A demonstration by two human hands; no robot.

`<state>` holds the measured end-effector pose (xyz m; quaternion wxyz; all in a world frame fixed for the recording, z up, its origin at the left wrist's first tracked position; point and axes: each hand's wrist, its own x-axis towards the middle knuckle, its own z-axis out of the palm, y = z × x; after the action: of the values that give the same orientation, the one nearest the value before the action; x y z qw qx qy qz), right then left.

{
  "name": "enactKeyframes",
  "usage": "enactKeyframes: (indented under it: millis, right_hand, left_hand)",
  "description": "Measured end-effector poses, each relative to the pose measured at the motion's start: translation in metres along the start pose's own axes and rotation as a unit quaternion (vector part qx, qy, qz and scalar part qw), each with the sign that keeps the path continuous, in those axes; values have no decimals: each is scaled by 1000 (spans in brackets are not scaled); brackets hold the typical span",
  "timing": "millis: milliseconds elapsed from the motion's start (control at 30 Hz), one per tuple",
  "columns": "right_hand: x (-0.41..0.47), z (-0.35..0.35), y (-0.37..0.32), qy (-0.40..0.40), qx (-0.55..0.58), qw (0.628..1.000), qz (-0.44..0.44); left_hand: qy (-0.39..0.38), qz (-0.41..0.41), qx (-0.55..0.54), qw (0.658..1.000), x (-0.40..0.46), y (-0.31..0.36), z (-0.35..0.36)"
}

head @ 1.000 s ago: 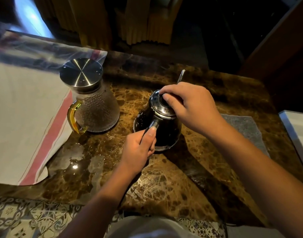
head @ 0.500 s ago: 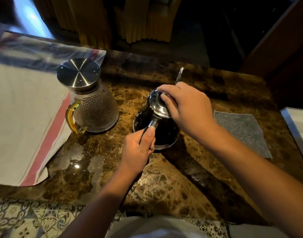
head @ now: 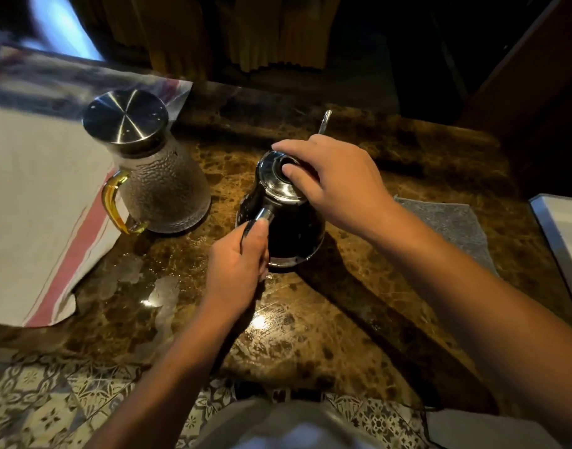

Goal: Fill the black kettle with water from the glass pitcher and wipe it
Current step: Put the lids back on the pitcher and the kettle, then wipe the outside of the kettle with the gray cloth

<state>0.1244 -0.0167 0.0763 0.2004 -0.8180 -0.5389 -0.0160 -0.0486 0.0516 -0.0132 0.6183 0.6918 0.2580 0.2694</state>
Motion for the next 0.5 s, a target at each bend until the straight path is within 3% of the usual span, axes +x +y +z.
enactKeyframes:
  millis: [167, 500]
  right_hand:
    - [9, -14, 27, -63, 46, 995, -58]
    - [-7, -9, 40, -24, 69, 993, -89]
  left_hand:
    - [20, 6, 135, 991, -18, 24, 9]
    - [66, -13, 232, 970, -26, 38, 22]
